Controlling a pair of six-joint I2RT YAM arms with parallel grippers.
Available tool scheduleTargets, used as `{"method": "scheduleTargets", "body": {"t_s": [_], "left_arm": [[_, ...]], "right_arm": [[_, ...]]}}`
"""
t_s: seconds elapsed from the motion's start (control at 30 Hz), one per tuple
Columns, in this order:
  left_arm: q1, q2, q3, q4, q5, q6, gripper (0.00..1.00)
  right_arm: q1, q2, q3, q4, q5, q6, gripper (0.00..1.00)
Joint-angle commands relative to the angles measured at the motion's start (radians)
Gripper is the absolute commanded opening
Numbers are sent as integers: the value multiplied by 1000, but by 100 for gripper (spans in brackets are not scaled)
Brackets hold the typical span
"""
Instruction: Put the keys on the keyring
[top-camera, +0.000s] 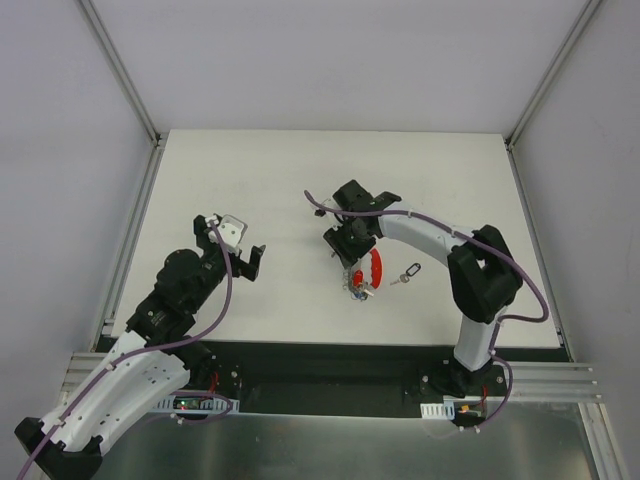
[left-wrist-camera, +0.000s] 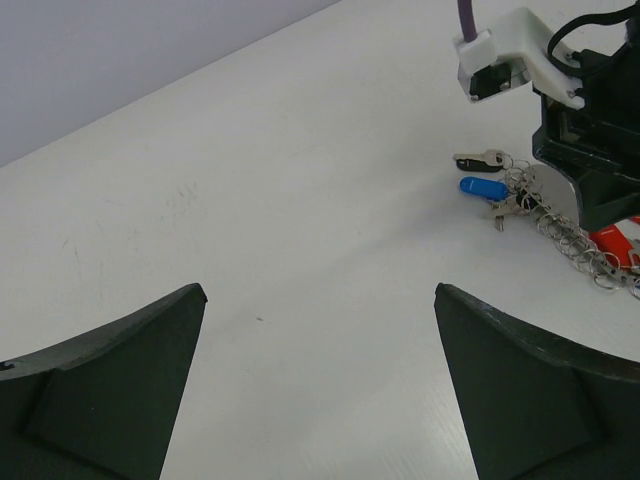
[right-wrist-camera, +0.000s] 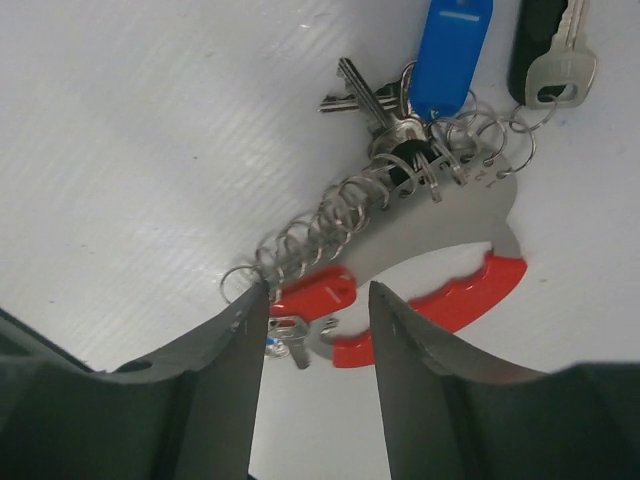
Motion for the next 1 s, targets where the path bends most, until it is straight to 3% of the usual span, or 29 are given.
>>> {"method": "scheduleTargets", "body": {"t_s": [0.0, 0.27, 0.63, 0.77, 0.97], "left_arm": [[12, 7, 18, 0, -24, 2, 99], [17, 30, 18, -3, -30, 9, 99], [27, 45, 17, 0, -14, 9, 99], [29, 44, 17, 0, -12, 8, 99], [32, 41, 17, 0, 3, 3, 99]], "right_arm": [[-21, 84, 64, -32, 2, -185, 45], [-45, 167, 119, -1, -23, -302, 35], [-27, 187, 101, -10, -113, -301, 24], [-19, 158, 87, -15, -148, -287, 1], [-12, 59, 44, 28, -184, -270, 1]]}}
